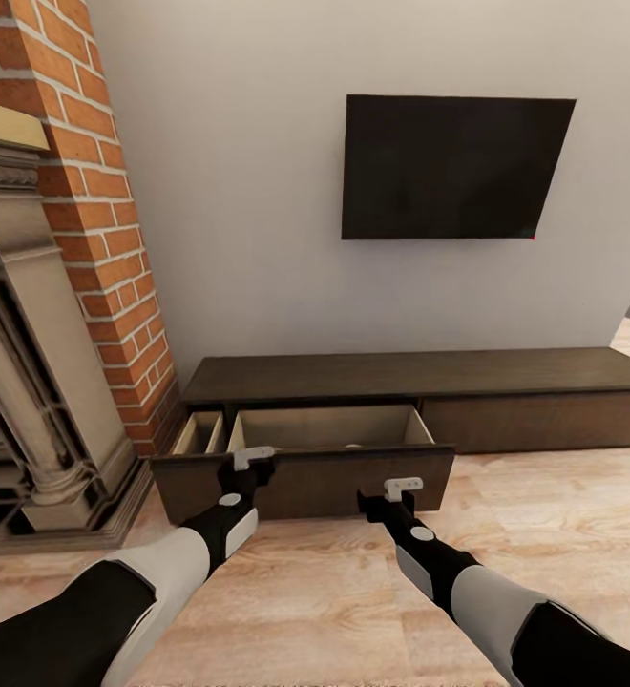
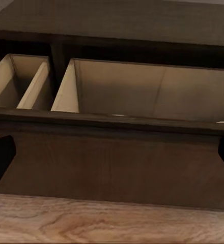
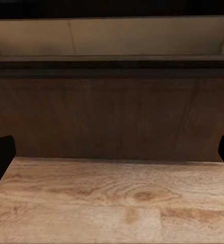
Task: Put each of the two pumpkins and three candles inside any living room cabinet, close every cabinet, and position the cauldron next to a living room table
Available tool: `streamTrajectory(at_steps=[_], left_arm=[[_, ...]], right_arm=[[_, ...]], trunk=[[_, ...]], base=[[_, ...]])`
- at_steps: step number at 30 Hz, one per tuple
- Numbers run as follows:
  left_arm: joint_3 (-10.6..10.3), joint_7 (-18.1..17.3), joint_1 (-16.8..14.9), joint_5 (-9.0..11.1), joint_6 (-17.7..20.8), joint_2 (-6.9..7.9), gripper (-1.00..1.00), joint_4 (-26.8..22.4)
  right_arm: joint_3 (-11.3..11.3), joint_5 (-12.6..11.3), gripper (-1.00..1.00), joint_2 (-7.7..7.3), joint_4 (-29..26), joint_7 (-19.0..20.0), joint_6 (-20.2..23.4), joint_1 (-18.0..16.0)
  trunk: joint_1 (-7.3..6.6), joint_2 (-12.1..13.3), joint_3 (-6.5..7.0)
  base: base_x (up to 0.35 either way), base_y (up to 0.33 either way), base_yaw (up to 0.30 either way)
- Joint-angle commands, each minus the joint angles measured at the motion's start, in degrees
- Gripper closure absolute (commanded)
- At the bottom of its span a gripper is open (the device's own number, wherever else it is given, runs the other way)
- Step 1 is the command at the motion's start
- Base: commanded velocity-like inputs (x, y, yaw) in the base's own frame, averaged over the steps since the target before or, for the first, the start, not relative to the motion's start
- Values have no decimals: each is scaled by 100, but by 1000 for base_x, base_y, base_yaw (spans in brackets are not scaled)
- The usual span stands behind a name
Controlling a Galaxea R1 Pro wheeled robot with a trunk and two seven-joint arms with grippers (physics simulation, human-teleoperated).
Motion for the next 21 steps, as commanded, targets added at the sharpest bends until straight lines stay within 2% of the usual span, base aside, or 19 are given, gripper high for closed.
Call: streamTrajectory(at_steps=[1,5,21], left_arm=[[-52,22,1,35,-72,-1,-100,38],[-54,17,47,28,-448,-7,-100,173],[-61,16,79,14,-608,23,-100,207]], right_arm=[[49,-30,-100,-2,-7,-33,-17,-4],[55,-25,-100,-3,-67,-36,-20,-4],[75,-13,-100,0,-173,-41,-48,-4]], trunk=[[21,-44,-24],[109,-204,-95],[461,-846,-383]], base=[[0,0,0],[0,0,0],[0,0,0]])
